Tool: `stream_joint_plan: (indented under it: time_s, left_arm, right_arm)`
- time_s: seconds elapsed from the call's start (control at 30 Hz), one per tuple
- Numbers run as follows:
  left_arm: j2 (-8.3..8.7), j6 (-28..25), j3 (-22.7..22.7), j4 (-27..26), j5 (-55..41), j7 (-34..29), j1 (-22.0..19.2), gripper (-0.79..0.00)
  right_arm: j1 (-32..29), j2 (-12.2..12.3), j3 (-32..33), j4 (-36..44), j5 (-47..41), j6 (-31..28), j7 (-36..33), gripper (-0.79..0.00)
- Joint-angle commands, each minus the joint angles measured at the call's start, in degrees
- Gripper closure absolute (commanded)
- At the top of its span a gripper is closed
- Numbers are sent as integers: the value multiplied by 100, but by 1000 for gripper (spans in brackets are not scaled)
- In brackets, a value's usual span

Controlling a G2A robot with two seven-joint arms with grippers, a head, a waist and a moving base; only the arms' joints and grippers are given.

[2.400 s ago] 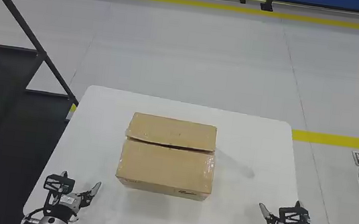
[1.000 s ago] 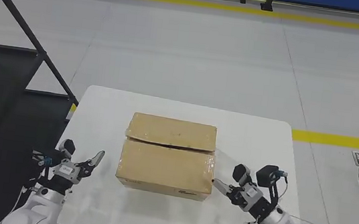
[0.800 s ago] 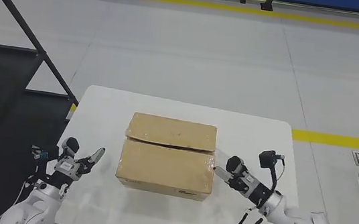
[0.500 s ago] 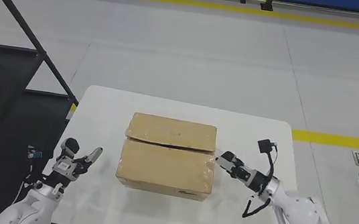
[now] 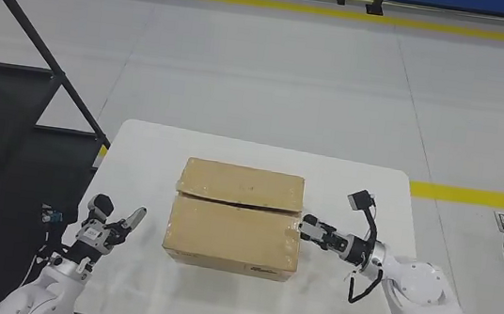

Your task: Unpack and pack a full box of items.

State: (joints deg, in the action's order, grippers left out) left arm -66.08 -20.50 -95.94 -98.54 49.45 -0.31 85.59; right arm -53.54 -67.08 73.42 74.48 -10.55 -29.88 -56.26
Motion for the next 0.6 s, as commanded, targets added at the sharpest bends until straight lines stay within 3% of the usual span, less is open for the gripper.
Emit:
stream_joint_plan:
  time_s: [0.0, 0.3, 0.43, 0.57]
  left_arm:
    - [0, 0, 0, 0, 0, 0, 0, -785]
    - [-12, 194, 23, -59, -33, -35, -10, -785]
    - [-19, 195, 94, -118, -41, -76, -40, -785]
    - [-4, -163, 134, -225, 37, -124, -6, -785]
  right_arm:
    - [55, -3, -49, -60, -125, -29, -102, -785]
    - [-176, 95, 168, 259, -1490, -576, -1238, -785]
    - [-478, 221, 286, 995, -1830, -334, -1481, -785]
    - [-833, 398, 346, 1806, -1830, -115, -1701, -785]
